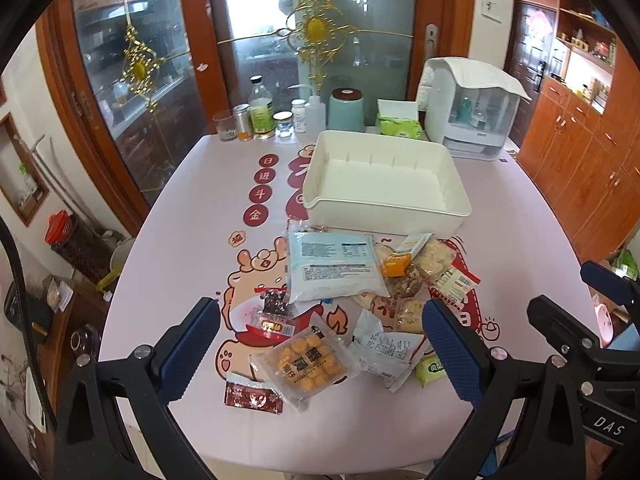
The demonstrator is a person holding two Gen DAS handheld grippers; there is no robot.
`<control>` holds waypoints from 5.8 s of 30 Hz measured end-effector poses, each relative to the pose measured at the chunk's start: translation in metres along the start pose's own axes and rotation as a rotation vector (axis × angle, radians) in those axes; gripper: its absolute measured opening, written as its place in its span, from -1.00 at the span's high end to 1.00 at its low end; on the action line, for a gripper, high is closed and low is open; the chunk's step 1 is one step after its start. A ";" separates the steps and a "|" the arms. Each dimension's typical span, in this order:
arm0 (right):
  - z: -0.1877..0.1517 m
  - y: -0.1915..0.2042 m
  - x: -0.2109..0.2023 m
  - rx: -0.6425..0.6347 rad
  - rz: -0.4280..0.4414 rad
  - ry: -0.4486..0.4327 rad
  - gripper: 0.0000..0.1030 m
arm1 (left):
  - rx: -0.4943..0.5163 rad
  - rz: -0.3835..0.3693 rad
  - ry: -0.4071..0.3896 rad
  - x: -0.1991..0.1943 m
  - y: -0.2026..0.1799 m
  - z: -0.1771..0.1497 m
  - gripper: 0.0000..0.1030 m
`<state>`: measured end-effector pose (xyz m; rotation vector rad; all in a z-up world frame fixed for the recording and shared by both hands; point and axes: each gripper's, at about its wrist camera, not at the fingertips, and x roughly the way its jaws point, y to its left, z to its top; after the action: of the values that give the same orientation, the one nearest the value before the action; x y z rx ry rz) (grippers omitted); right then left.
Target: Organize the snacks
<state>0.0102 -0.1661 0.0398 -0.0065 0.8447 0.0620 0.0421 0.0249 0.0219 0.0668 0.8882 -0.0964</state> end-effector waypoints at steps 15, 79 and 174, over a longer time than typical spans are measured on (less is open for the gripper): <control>-0.027 -0.007 0.049 -0.117 0.088 0.115 -0.69 | -0.164 0.081 0.056 0.021 0.039 -0.039 -0.95; -0.113 0.076 0.236 -0.496 0.179 0.509 -0.51 | 0.337 -0.346 0.542 0.227 0.032 -0.097 -0.97; 0.184 -0.058 0.317 0.366 -0.074 0.413 -0.49 | 0.312 -0.106 0.151 0.308 -0.023 0.248 -0.76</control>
<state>0.3606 -0.2020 -0.0761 0.3018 1.2573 -0.1702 0.4235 -0.0394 -0.0617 0.3214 1.0218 -0.3325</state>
